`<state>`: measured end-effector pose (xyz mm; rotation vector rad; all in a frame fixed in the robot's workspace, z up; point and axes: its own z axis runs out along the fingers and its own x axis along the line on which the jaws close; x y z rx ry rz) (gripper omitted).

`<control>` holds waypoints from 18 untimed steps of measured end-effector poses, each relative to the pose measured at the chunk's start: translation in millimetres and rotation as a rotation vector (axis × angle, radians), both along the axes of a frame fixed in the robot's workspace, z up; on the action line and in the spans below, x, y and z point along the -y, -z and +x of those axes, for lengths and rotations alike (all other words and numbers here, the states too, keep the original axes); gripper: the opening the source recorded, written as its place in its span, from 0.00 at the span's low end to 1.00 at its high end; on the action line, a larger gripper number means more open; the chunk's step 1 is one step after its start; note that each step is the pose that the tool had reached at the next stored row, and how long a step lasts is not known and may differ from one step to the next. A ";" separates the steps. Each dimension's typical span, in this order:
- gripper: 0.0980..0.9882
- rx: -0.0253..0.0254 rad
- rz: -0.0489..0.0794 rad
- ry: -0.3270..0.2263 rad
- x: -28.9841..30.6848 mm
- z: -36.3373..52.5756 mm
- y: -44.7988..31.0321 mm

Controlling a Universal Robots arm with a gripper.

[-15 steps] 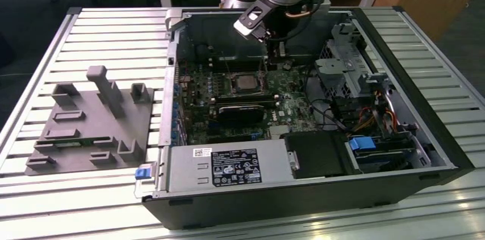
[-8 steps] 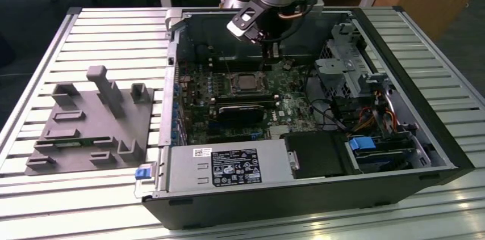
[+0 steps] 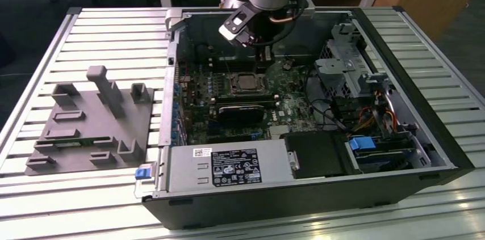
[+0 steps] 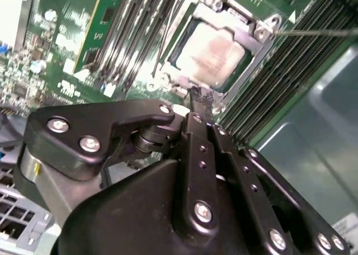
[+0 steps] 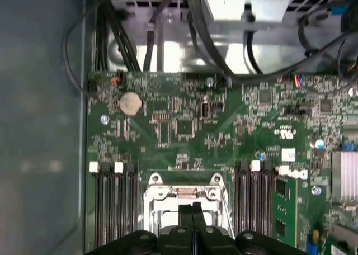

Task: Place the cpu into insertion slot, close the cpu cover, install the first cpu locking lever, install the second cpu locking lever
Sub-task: 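Close the cpu cover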

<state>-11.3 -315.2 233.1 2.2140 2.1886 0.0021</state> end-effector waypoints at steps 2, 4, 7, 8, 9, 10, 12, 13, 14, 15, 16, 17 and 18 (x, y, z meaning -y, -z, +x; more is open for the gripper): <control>0.01 0.0001 0.000 0.000 -0.1 -3.1 2.5; 0.01 0.0001 0.000 0.000 -0.2 -7.0 4.8; 0.01 0.0001 0.000 0.000 -0.3 -15.0 8.6; 0.01 0.0001 0.000 0.000 -0.3 -17.1 10.0; 0.01 0.0001 0.000 0.000 -0.4 -19.2 11.5; 0.01 0.0000 0.000 0.000 -0.4 -21.1 12.9; 0.01 0.0000 0.000 0.000 -0.5 -23.3 16.2; 0.01 0.0000 0.000 0.000 -0.5 -24.4 17.7; 0.01 0.0001 0.000 0.000 -0.5 -26.2 19.1; 0.01 0.0000 0.000 0.000 -0.5 -28.0 20.4; 0.01 0.0000 0.000 0.000 -0.5 -29.5 21.2; 0.01 0.0000 0.000 0.000 -0.5 -31.0 21.7; 0.01 -0.0001 0.000 0.000 -0.5 -32.4 22.2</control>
